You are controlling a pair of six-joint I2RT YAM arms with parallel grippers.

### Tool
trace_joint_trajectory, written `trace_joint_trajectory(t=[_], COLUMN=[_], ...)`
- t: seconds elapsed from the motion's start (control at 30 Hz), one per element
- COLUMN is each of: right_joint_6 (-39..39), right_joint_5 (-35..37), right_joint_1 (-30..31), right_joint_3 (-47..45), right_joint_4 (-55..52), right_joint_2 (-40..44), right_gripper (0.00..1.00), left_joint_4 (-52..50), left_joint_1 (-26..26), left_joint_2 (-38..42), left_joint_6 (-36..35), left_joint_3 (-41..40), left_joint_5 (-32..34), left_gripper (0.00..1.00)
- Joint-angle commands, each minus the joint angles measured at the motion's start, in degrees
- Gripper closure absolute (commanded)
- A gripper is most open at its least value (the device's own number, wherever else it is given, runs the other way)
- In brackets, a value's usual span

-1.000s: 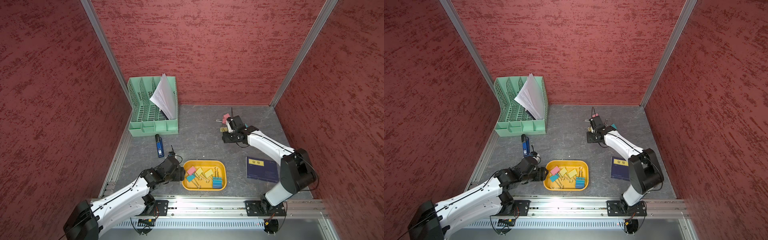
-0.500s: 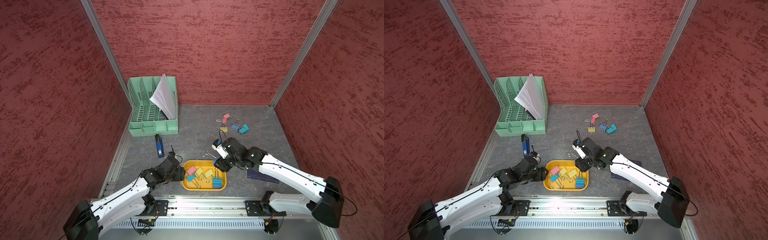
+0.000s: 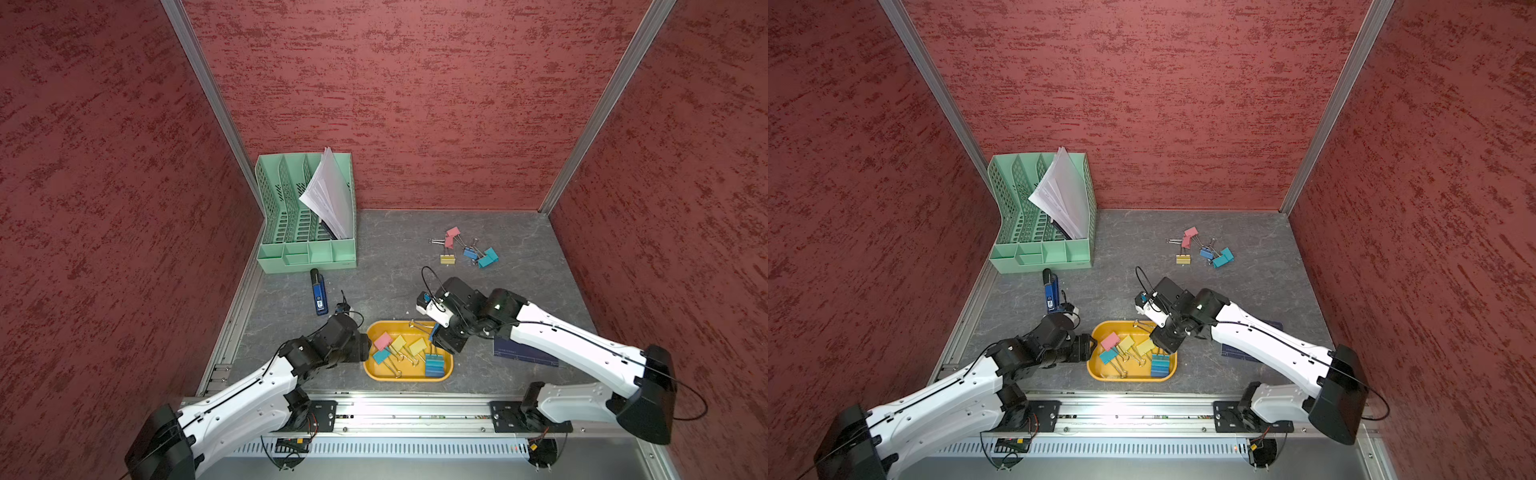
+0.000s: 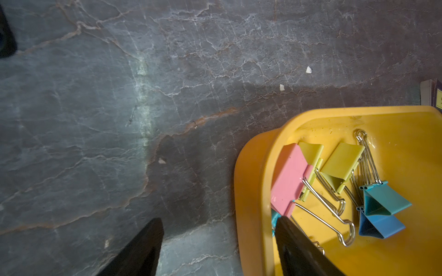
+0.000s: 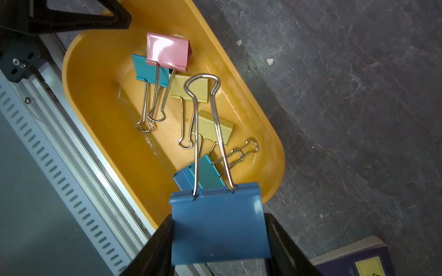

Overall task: Put the binder clips in the storage box
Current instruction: Place the binder clip in the storage box, then pick up the binder clip at the center of the board.

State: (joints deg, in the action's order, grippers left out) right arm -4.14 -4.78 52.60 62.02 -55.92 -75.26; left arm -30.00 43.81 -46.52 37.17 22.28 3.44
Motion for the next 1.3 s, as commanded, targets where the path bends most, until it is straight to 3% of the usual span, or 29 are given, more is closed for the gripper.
trace_joint_trajectory(t=[0.0,0.43,0.53,0.7,0.93,1.1,1.27], right_joint_6=[-0.9,-2.1,-2.4,-2.9,-4.8,-5.6,4.8], right_joint_5=[2.0,2.5,3.2,7.4,10.9,15.5,19.7], right_joint_1=[0.8,0.8,0.8,0.7,-2.0,-9.0,-26.7], right_joint_3=[-1.3,-1.2,-1.6,-1.6,1.1,4.7,13.1], right_joint_4=[1.8,4.2,4.4,3.1,5.6,10.7,8.3], right_joint_2=[-1.8,-7.9,-7.9,-7.4,2.2,5.4,-3.6], right_gripper=[0.44,0.43,0.36,0.14,0.08,0.03,0.02], left_joint_4=[-0.6,-0.6,-0.6,-0.7,-0.5,-0.5,-0.5], left_joint_1=[0.2,0.1,0.1,0.0,0.0,0.0,0.0], left_joint_2=[0.8,1.0,1.0,1.0,0.4,0.5,0.5], left_joint_6=[-0.9,-0.9,-0.9,-0.9,-0.8,-0.9,-0.9], left_joint_3=[0.0,0.0,0.0,0.0,0.0,0.0,0.0], left_joint_5=[-0.4,-0.5,-0.5,-0.6,-0.7,-0.7,-0.5], left_gripper=[0.22,0.22,0.22,0.22,0.21,0.21,0.21])
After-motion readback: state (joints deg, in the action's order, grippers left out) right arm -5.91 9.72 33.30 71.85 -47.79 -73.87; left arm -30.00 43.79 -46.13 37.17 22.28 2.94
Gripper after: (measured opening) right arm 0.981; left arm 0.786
